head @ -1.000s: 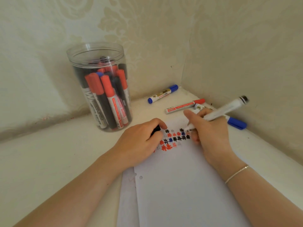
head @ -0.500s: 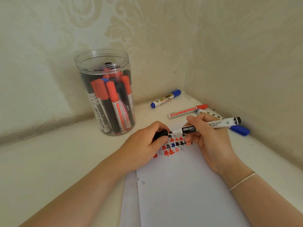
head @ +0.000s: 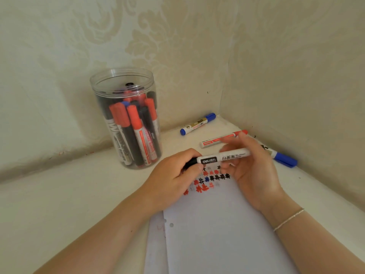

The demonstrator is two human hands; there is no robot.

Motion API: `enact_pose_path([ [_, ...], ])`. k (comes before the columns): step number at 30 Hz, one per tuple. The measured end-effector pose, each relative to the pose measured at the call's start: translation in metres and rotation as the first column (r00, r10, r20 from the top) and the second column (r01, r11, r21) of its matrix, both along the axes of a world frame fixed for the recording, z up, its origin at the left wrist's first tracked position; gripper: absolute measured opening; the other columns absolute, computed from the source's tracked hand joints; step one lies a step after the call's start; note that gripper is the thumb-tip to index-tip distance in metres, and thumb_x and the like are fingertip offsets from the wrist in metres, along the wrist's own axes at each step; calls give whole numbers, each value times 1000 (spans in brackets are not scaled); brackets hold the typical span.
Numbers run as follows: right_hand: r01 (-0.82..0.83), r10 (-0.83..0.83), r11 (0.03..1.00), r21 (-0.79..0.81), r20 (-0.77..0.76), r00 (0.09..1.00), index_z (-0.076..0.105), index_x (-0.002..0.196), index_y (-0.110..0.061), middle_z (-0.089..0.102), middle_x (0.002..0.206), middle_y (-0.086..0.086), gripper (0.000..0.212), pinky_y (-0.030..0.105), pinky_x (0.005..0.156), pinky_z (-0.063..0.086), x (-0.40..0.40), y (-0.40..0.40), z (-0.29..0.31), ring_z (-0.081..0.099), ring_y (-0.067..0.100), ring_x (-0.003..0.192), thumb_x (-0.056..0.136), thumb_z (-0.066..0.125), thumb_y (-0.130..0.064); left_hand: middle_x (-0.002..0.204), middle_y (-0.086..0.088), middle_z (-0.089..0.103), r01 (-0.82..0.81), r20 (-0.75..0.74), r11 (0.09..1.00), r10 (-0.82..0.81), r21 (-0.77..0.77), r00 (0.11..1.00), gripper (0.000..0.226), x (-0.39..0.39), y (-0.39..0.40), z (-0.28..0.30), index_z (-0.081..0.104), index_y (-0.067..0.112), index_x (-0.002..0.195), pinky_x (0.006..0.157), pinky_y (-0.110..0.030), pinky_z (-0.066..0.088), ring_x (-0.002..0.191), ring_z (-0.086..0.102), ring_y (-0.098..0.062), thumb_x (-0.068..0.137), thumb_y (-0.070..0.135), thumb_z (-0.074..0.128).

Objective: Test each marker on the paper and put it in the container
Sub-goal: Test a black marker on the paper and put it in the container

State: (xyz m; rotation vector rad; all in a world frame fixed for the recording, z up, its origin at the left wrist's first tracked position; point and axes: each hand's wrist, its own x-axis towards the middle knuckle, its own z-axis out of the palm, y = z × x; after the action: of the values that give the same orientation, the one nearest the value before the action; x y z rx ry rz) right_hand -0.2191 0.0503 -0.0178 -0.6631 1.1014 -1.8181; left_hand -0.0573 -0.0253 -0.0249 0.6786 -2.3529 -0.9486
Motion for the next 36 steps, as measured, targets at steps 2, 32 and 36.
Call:
enact_pose_path([
  [2, 254, -238, 966, 54, -210, 948, 64, 77, -10, 57, 68, 5, 16, 27, 43, 39, -1, -1, 1, 47, 18, 37, 90, 59, -15, 63, 29, 56, -24, 3, 999, 24, 31, 1000, 13, -1, 2, 2, 62, 23, 96, 50, -11, 34, 56, 52, 3, 97, 24, 49],
  [32, 3, -30, 1000, -31, -945, 326, 65, 87, -13, 64, 83, 0, 11, 21, 63, 42, 79, -108, 182, 59, 16, 79, 80, 70, -20, 97, 3, 67, -492, -642, 838, 245, -237, 727, 35, 31, -64, 194, 54, 25, 126, 73, -8, 47, 80, 64, 2, 93, 14, 58],
  [36, 14, 207, 978, 209, -973, 100, 57, 73, -7, 49, 65, 0, 18, 22, 48, 33, 88, -137, 200, 48, 15, 60, 78, 71, -17, 94, 2, 66, -457, -532, 847, 262, -273, 805, 32, 44, -93, 191, 53, 24, 123, 79, -21, 54, 80, 66, -4, 93, 14, 59],
])
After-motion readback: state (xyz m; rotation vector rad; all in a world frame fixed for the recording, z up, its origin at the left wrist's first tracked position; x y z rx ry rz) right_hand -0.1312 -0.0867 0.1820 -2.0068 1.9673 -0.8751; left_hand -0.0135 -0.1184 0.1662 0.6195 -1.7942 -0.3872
